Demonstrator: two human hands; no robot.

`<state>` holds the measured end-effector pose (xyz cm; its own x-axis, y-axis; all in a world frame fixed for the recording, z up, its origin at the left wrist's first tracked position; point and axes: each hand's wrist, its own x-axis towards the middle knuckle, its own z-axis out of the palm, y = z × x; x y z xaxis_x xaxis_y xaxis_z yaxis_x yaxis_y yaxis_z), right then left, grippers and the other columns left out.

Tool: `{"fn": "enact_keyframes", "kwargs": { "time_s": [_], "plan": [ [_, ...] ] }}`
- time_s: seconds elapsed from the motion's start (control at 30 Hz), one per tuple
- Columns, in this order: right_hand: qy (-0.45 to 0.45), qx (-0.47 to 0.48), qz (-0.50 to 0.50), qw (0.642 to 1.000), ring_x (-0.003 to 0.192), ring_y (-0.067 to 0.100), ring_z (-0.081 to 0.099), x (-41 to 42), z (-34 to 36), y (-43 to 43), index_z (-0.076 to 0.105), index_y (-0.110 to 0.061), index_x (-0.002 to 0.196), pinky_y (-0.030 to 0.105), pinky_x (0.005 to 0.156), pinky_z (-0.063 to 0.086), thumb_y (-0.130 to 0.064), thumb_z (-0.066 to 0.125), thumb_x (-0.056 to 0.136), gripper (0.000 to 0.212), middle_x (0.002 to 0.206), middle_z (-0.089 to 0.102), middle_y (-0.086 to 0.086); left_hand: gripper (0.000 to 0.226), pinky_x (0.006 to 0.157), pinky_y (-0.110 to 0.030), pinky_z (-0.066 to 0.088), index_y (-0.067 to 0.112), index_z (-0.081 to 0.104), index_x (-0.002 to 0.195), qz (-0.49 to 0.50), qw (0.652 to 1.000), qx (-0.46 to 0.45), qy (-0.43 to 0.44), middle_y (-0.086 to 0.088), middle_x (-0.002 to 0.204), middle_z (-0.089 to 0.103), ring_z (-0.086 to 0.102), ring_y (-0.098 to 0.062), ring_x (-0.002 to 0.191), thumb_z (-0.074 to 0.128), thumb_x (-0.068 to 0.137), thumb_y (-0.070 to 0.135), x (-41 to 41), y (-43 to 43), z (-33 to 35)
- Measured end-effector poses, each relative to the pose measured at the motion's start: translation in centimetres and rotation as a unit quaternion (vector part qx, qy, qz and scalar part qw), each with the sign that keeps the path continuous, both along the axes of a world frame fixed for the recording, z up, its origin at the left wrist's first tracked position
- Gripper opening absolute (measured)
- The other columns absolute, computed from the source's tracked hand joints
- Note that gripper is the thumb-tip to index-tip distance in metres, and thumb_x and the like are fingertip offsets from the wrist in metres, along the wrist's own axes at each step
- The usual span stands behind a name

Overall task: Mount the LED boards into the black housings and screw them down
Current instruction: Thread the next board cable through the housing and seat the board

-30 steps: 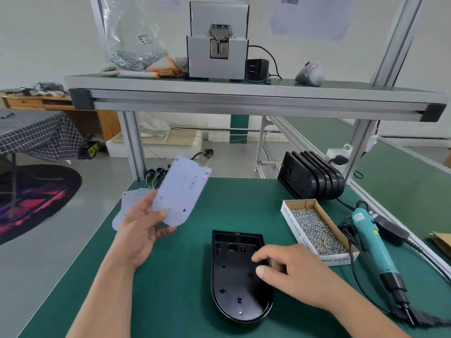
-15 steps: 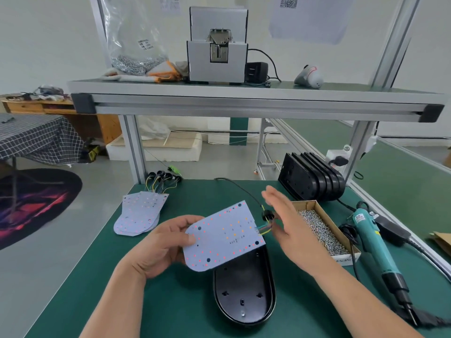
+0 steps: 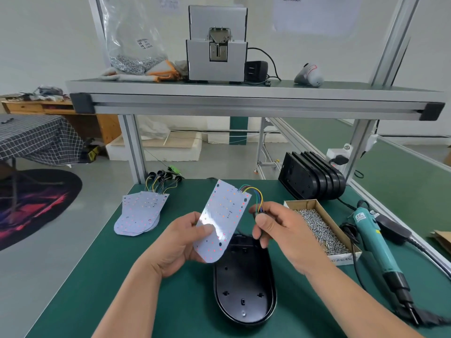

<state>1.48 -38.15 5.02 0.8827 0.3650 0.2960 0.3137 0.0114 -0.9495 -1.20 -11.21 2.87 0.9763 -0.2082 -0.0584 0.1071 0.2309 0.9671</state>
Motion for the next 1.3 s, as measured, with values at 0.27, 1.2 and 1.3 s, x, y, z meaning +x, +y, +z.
{"fn": "enact_keyframes", "kwargs": {
  "time_s": [0.27, 1.2, 1.3],
  "plan": [
    [0.2, 0.234, 0.069, 0.949, 0.061, 0.021, 0.061, -1.5, 1.5, 4.2, 0.066, 0.001, 0.112, 0.029, 0.056, 0.06, -0.031, 0.062, 0.097, 0.036, 0.075, 0.063, 0.013, 0.042, 0.05, -0.028, 0.046, 0.01, 0.07, 0.098, 0.07, 0.997, -0.033, 0.023, -0.017, 0.092, 0.069, 0.065, -0.027, 0.067, 0.086, 0.069, 0.035, 0.3, -0.2, 0.0],
    [-0.137, -0.304, 0.049, 0.942, 0.148, 0.004, 0.039, 3.1, -1.9, 2.3, 0.043, -0.022, 0.156, 0.035, 0.125, 0.032, -0.027, 0.049, 0.11, 0.047, 0.16, 0.045, -0.015, 0.048, 0.059, -0.033, 0.059, -0.001, 0.067, 0.092, -0.125, 0.989, -0.041, 0.068, -0.024, 0.096, 0.067, 0.07, -0.031, 0.07, 0.093, 0.056, 0.014, -1.0, 0.7, 0.5],
    [-0.167, -0.343, 0.016, 0.924, 0.153, 0.003, 0.029, 3.6, -1.8, 2.0, 0.052, -0.016, 0.15, 0.033, 0.13, 0.019, -0.008, 0.051, 0.106, 0.045, 0.158, 0.047, -0.003, 0.045, 0.057, -0.033, 0.059, -0.004, 0.066, 0.093, -0.101, 0.992, -0.06, 0.056, -0.027, 0.096, 0.068, 0.071, -0.032, 0.069, 0.089, 0.057, 0.011, -1.1, 0.8, 0.5]
  ]
}}
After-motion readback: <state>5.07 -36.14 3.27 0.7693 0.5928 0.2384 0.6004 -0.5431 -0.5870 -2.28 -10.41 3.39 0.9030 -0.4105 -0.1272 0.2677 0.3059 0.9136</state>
